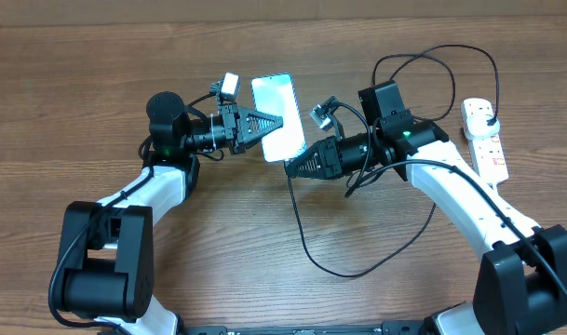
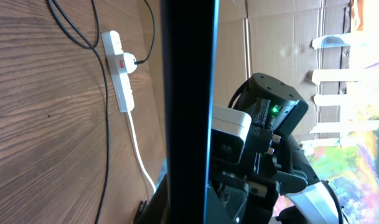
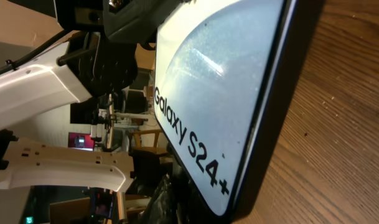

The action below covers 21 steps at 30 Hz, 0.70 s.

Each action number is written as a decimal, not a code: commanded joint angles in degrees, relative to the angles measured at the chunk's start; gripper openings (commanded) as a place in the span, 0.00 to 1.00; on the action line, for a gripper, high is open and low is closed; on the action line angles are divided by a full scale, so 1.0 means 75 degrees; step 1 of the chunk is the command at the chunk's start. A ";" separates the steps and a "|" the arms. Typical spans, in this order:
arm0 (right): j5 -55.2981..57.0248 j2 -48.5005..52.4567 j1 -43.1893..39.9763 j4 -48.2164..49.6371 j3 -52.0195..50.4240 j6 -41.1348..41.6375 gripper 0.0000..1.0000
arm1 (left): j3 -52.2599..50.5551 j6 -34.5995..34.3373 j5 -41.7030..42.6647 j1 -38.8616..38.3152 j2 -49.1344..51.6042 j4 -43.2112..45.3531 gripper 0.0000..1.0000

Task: Plug charger to phone and switch on socket
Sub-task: 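Withdraw the right gripper and lower the phone with the left gripper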

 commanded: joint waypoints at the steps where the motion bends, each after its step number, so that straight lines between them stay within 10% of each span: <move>1: 0.0114 -0.0020 -0.0125 0.0259 0.0172 -0.0032 0.11 | -0.0015 0.0283 0.1052 -0.0370 -0.0047 0.0032 0.04; 14: -0.0093 -0.0729 -0.0592 -0.1466 0.0175 -0.1848 0.67 | -0.0015 0.0495 0.0828 -0.0306 -0.0047 0.0000 0.04; 21: 0.0970 -0.1830 -0.1306 -0.1935 0.0175 -0.1848 0.79 | -0.0015 0.1355 0.0236 -0.0309 -0.0047 -0.1349 0.04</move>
